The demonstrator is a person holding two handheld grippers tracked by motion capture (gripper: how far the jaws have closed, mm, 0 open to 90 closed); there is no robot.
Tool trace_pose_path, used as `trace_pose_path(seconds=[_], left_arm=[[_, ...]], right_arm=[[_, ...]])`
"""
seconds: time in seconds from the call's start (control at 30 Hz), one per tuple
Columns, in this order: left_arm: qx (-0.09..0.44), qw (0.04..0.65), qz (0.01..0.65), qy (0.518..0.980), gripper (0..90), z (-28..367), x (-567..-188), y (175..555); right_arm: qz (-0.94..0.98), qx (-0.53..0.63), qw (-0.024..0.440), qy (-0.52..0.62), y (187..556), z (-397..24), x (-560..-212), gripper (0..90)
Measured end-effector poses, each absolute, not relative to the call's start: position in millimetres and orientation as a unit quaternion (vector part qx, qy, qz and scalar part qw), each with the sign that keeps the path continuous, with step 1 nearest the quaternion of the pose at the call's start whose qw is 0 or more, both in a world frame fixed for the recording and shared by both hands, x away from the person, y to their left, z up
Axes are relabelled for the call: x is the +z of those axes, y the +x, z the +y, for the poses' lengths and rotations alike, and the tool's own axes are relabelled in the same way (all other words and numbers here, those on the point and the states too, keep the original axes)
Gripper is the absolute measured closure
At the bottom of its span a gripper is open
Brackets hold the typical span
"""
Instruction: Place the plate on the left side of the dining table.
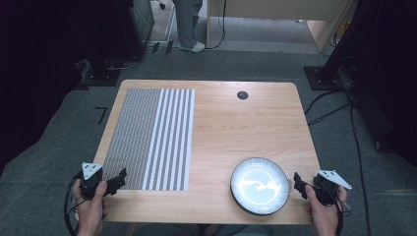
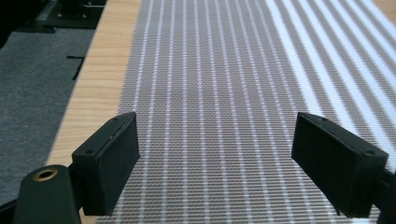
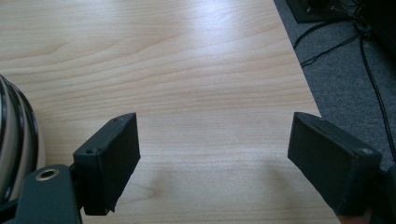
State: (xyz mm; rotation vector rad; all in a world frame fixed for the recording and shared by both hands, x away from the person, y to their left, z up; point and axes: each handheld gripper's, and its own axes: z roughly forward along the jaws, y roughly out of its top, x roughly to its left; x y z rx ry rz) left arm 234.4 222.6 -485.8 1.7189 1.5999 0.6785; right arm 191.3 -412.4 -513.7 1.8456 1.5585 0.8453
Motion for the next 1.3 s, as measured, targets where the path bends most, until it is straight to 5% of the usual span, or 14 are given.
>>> trace_pose_path(seconds=[1.3], left_arm=[[0.226,0.377,0.547,0.712,15.1,125.6,-470.6,242.7]], right_arm=[[0.583,0.361,0.285,0.670,184.0,-392.0,-493.3,17.7]])
